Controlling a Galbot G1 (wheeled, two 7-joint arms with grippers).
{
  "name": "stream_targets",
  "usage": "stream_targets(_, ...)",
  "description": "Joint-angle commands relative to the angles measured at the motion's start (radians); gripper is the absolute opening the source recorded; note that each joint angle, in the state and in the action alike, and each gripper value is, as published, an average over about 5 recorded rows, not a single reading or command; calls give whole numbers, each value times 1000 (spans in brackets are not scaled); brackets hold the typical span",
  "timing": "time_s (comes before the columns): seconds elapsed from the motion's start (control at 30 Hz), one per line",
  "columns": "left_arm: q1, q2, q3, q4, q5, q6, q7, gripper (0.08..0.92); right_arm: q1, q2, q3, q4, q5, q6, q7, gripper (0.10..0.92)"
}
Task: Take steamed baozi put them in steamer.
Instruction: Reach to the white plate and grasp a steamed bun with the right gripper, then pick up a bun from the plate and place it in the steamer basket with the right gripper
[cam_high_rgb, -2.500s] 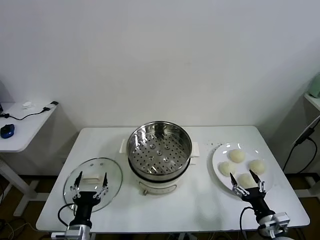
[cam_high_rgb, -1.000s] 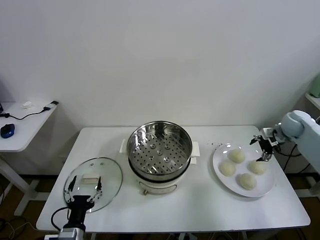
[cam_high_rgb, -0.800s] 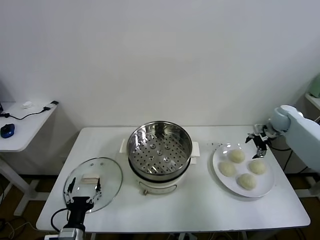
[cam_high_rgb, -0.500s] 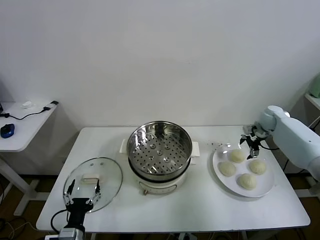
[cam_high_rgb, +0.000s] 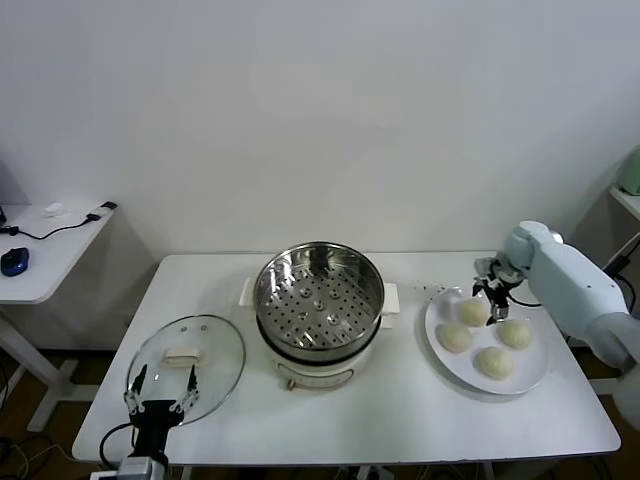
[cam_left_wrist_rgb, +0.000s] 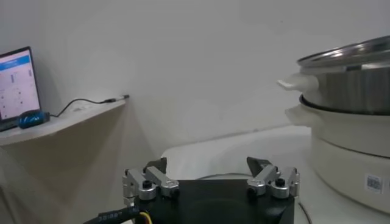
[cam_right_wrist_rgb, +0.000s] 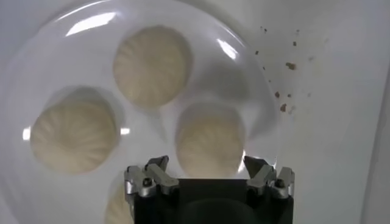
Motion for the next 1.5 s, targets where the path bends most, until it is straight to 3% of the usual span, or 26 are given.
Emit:
stream_targets(0.03,2,1,-2,11,14,-4,-5,823,-8,36,56,-53,-68,16,7,819)
stream_targets(0.33,6,2,-3,11,15,-7,-6,823,-1,51,81,-66,-75,18,-4,619)
stream_targets(0.5,6,2,-2,12,15,-9,-7,823,2,51,86,-67,-74,20,-14,554)
stream_targets(0.83,11,-1,-3,13,16,-10,-7,823,40,-11,-6,42,61,48,-48,534)
stream_targets(1.13,21,-5,-2,11,16,-13,-9,823,360,-86,-392,299,293,179,-114,535)
stream_targets(1.3,22,-5,0,8,14,-9,-19,823,577,-44,-574,454,355,298,-127,535)
stream_targets(1.5,27,-5,-2,7,14,-10,-18,823,698,104,-601,541,311,425,-118,535)
